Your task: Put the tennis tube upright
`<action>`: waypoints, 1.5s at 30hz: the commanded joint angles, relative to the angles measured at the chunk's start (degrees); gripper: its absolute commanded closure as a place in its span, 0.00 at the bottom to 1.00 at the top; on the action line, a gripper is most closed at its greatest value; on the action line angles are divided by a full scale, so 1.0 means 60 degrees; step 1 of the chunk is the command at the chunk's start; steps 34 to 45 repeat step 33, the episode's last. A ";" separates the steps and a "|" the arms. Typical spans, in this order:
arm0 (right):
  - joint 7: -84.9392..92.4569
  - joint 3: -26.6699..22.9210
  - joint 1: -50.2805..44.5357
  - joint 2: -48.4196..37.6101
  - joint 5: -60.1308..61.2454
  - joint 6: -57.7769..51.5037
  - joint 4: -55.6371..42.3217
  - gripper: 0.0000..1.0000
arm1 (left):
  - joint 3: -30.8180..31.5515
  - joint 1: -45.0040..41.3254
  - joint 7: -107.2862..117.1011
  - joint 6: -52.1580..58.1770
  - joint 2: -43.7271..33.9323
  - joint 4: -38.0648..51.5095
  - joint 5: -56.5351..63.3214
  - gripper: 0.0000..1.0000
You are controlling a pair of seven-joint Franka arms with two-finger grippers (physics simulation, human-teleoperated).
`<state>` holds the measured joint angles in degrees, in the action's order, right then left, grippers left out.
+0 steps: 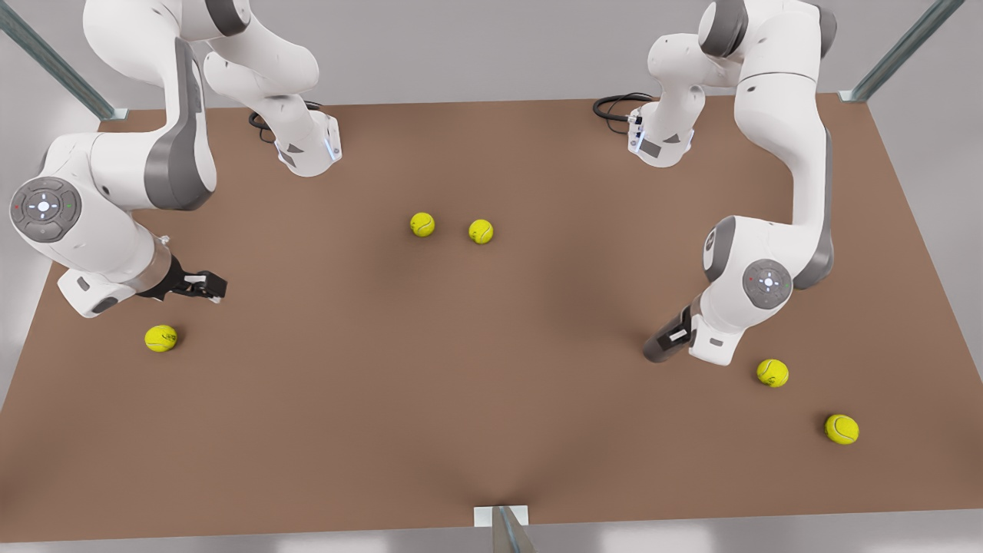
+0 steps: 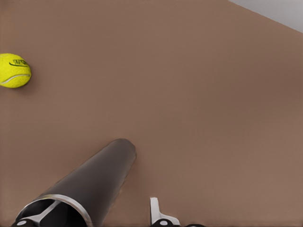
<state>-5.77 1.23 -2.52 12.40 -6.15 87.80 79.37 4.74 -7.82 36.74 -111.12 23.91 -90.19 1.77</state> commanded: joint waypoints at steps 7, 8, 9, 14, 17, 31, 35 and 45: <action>-0.0035 -0.0001 0.0039 -0.0001 0.0000 0.0000 -0.0015 0.00 | 0.0000 -0.0001 -0.0001 0.0122 -0.0016 0.0119 0.0028 0.00; -0.0021 -0.0001 0.0038 -0.0001 0.0000 0.0000 -0.0015 0.00 | 0.0000 -0.0015 -0.0001 0.0239 -0.0016 0.0163 0.0042 0.00; -0.0021 -0.0001 0.0024 -0.0001 0.0000 0.0000 -0.0015 0.00 | 0.0000 -0.0015 -0.0001 0.0283 -0.0016 0.0163 0.0043 0.00; -0.0021 -0.0001 0.0024 -0.0001 0.0000 0.0000 -0.0015 0.00 | 0.0030 -0.0001 -0.0015 0.1483 -0.0030 0.0895 0.0057 0.00; -0.0006 -0.0001 0.0038 -0.0001 0.0000 0.0000 0.0000 0.00 | 0.0044 0.0116 -0.0205 0.2962 -0.0016 0.1656 -0.0060 0.00; 0.0053 -0.0001 0.0083 -0.0001 0.0762 0.0015 0.0000 0.00 | 0.0030 0.0249 -0.5465 0.4590 -0.2066 0.1584 0.0409 0.00; 0.0038 -0.0001 0.0082 -0.0001 0.0733 0.0015 -0.0015 0.00 | 0.0030 0.0249 -0.5450 0.4619 -0.2066 0.1584 0.0409 0.00; 0.0038 -0.0001 0.0082 -0.0001 0.0733 0.0015 -0.0015 0.00 | 0.0030 0.0249 -0.5450 0.4619 -0.2066 0.1584 0.0409 0.00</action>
